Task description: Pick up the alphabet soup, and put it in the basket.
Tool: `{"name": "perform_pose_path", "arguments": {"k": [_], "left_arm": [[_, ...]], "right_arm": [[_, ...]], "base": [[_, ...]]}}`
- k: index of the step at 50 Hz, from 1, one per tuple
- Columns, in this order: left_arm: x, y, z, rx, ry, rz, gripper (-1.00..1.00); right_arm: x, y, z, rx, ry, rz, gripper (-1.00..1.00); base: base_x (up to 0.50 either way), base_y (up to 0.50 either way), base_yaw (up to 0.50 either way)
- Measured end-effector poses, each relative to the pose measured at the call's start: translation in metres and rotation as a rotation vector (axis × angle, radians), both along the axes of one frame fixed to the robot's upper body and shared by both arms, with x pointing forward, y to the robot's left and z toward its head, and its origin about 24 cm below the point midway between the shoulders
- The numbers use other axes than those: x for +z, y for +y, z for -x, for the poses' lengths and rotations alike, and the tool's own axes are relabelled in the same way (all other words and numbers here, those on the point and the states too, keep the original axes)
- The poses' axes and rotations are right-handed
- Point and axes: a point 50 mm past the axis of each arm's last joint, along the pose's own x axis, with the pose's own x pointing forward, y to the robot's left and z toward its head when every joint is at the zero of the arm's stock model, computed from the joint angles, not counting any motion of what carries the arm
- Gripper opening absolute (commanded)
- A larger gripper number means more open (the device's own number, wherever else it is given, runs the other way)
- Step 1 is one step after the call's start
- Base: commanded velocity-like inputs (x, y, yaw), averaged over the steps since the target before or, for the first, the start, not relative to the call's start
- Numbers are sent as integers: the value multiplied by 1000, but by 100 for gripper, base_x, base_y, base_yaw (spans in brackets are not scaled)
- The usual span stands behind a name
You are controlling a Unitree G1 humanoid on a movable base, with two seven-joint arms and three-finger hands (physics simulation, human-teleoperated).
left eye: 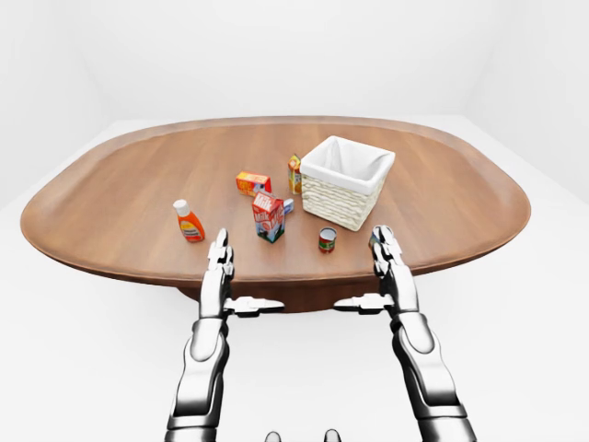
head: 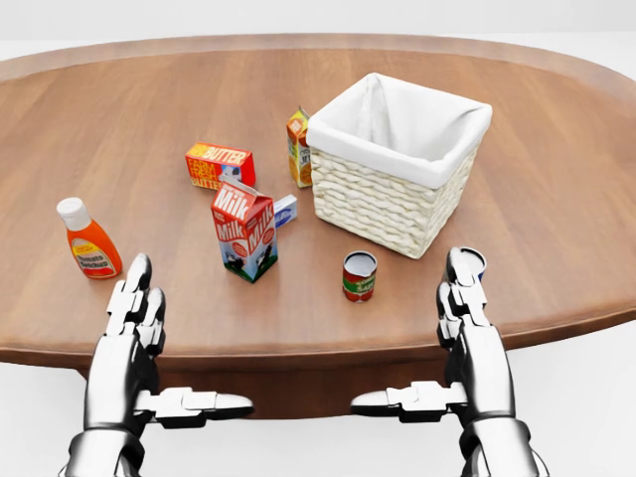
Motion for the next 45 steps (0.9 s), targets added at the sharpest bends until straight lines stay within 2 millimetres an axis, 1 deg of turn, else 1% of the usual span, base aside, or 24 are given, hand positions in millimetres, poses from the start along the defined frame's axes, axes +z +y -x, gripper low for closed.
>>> {"name": "perform_pose_path", "arguments": {"k": [16,22,39,45], "left_arm": [[0,9,-2,20,-8,4,100],[5,12,-2,32,-23,4,100],[44,32,8,106,-139,4,100],[60,38,13,128,-206,17,100]], "right_arm": [[-1,-7,-1,-1,5,4,100],[3,-9,-1,-8,-8,13,100],[34,-22,7,-49,-98,47,100],[44,-25,9,-61,-136,55,100]], "base": [[0,0,0],[0,0,0],[0,0,0],[0,0,0]]}}
